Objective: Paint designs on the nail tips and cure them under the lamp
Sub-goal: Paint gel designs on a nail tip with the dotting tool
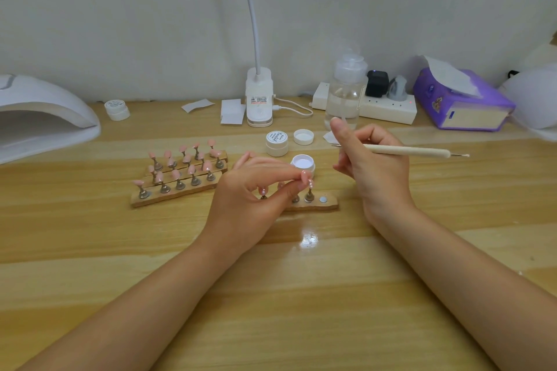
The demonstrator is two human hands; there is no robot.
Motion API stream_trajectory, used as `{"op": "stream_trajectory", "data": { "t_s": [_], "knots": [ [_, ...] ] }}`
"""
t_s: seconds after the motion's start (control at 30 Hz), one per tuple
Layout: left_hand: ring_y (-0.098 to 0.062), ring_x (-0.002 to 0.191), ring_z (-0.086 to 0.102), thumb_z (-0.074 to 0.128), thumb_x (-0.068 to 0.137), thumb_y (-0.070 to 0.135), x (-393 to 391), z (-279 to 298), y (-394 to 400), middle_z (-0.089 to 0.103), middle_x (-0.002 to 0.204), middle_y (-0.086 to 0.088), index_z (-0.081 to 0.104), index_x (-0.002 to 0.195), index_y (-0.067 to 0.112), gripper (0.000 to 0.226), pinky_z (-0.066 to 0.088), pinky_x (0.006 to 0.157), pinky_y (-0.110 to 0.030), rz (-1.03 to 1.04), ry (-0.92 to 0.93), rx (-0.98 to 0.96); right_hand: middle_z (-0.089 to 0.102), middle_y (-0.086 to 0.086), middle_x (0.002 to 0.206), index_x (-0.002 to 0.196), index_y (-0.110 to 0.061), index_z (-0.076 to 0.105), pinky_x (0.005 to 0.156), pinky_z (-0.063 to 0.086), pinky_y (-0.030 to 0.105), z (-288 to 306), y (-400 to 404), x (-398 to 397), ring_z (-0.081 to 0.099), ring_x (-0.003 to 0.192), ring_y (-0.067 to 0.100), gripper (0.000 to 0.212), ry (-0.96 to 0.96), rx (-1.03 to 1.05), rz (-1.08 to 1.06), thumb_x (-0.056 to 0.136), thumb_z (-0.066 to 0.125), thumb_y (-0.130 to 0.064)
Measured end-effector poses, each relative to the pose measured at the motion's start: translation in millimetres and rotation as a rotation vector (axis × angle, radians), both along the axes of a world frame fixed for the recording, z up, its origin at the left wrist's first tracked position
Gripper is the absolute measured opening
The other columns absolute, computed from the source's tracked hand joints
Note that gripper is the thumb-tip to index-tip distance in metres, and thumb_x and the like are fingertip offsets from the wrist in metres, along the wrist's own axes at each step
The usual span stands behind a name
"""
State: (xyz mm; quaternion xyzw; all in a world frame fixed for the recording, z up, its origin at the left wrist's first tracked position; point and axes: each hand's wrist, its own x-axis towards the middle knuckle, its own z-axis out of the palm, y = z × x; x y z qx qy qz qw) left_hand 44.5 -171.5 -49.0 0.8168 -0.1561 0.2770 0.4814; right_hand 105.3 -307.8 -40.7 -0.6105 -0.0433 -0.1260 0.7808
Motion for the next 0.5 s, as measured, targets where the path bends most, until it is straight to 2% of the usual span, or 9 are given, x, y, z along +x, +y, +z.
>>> {"op": "stream_trajectory", "data": {
  "t_s": [0.2,0.33,0.4,0.5],
  "knots": [
    [-0.002,0.083,0.063,0.066,0.074,0.029,0,1,1,0.067,0.091,0.017,0.074,0.084,0.024,0.013,0.027,0.109,-0.043,0.009,0.012,-0.015,0.053,-0.006,0.04,0.062,-0.015,0.048,0.046,0.044,0.016,-4,3,12,0.049,0.041,0.003,0.031,-0.027,-0.118,0.008,0.081,0.069,-0.025],
    [-0.006,0.079,0.064,0.065,0.074,0.028,-1,3,1,0.068,0.075,0.017,0.073,0.085,0.021,0.015,0.028,0.108,-0.045,0.032,0.021,-0.009,0.054,-0.004,0.045,0.061,-0.016,0.046,0.05,0.044,0.017,-4,13,23,0.05,0.042,0.001,0.033,-0.074,-0.208,-0.052,0.079,0.072,-0.027],
    [-0.007,0.08,0.064,0.065,0.075,0.027,-1,3,1,0.068,0.076,0.013,0.074,0.081,0.016,0.015,0.028,0.108,-0.046,0.039,0.02,-0.008,0.053,-0.001,0.046,0.058,-0.015,0.045,0.05,0.042,0.015,-4,19,28,0.048,0.041,0.001,0.036,-0.095,-0.223,-0.082,0.077,0.073,-0.027],
    [-0.004,0.08,0.064,0.064,0.076,0.028,-1,3,2,0.068,0.075,0.014,0.073,0.079,0.017,0.014,0.029,0.107,-0.047,0.053,0.016,-0.03,0.045,-0.012,0.039,0.051,-0.017,0.041,0.05,0.036,0.016,-8,24,33,0.041,0.041,0.001,0.043,-0.14,-0.285,-0.097,0.075,0.075,-0.028]
  ]
}}
